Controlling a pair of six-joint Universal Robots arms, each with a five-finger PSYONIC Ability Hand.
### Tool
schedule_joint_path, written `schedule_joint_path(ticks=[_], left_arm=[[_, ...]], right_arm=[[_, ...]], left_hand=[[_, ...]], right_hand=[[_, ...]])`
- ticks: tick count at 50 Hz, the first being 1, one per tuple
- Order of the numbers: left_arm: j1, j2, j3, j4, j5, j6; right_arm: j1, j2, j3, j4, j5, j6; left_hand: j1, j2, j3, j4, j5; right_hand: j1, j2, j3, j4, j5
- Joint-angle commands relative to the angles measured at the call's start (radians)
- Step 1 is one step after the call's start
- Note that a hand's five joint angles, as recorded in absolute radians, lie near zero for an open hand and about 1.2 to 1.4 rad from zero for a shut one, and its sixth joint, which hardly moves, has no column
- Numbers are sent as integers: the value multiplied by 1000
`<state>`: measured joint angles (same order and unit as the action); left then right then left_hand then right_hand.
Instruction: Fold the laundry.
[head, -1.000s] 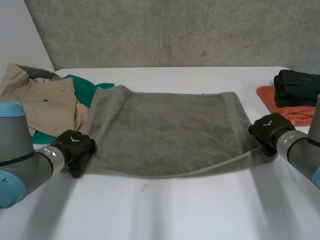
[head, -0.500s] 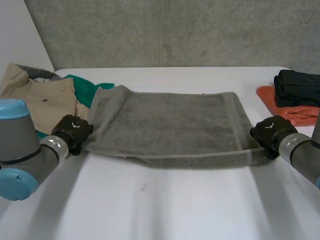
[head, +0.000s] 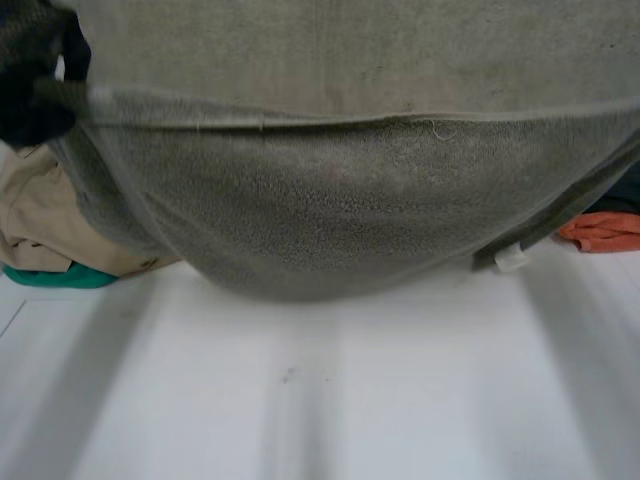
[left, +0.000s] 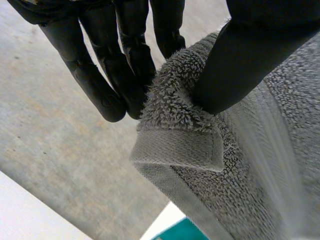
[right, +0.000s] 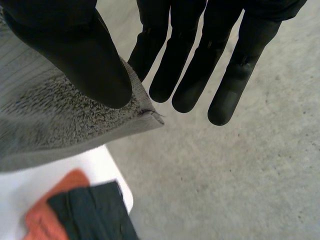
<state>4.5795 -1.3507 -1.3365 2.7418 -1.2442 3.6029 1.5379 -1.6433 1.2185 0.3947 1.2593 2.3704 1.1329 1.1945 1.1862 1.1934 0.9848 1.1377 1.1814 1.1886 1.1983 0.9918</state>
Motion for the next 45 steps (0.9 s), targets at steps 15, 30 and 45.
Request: schedule_joint_path(ticks=[15, 30, 45], left_arm=[[-129, -795, 595, 10, -202, 47], [-137, -815, 973, 436, -311, -328], [-139, -907, 456, 550, -224, -257]], right_arm=[[226, 529, -221, -411, 147, 180], [243, 540, -386, -1139, 279, 423], [189, 594, -27, -858, 144, 421]], left_hand=[[263, 202, 210, 203, 237], [263, 202, 210, 203, 237], [263, 202, 210, 203, 237]], right_hand=[[259, 215, 208, 198, 230], [259, 215, 208, 198, 230], [259, 215, 208, 198, 230]])
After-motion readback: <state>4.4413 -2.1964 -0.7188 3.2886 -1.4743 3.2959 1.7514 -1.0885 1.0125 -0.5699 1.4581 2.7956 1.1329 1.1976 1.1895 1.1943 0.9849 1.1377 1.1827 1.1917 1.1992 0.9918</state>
